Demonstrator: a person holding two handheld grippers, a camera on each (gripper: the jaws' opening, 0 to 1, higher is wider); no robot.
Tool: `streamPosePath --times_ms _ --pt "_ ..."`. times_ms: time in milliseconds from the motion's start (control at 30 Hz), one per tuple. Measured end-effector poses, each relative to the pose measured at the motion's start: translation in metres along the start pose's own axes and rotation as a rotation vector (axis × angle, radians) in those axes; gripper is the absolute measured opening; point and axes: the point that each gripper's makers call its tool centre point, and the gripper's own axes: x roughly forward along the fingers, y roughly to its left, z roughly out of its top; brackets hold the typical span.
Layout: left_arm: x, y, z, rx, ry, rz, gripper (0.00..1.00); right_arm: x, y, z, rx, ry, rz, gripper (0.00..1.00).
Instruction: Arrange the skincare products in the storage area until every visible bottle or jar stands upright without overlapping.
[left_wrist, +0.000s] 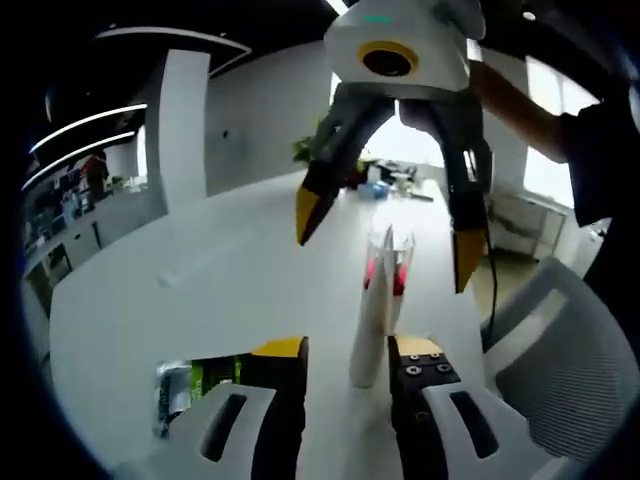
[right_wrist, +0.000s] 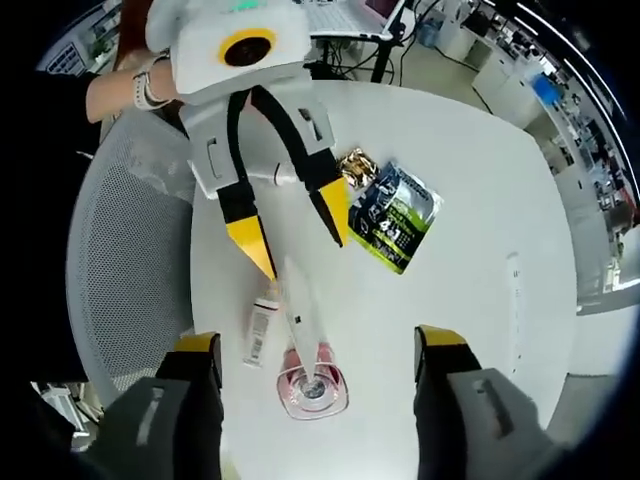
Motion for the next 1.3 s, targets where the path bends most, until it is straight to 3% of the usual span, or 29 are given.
streamPosePath --times_ms 200,267,433,833,1033,1300 --pt "-0.011 0.001 0.006 0.005 -0.004 0.029 0.38 -0.003 0.006 -0.003 0.05 -0.027 -0.021 0.93" --pt "-0.012 -0.004 0.007 0.01 0.0 0.011 0.41 -0.003 0.007 -0.001 0.069 -0.046 -0.028 0.96" --pt "-0.018 -0.006 0.005 0.037 0.037 0.018 0.48 -0.003 0.01 -0.003 0.09 -0.052 -0.038 0.99" --pt "-0.036 0.001 0.004 -0.005 0.053 0.064 0.77 -0.01 0.011 -0.001 0.139 -0.125 -0.077 0.99" --pt "-0.044 0.003 0.006 -0.013 0.051 0.093 0.88 -0.012 0.008 -0.003 0.155 -0.152 -0.088 0.99" --pt "-0.054 0.001 0.008 -0.016 0.033 0.09 0.91 -0.015 0.009 -0.011 0.171 -0.144 -0.112 0.99"
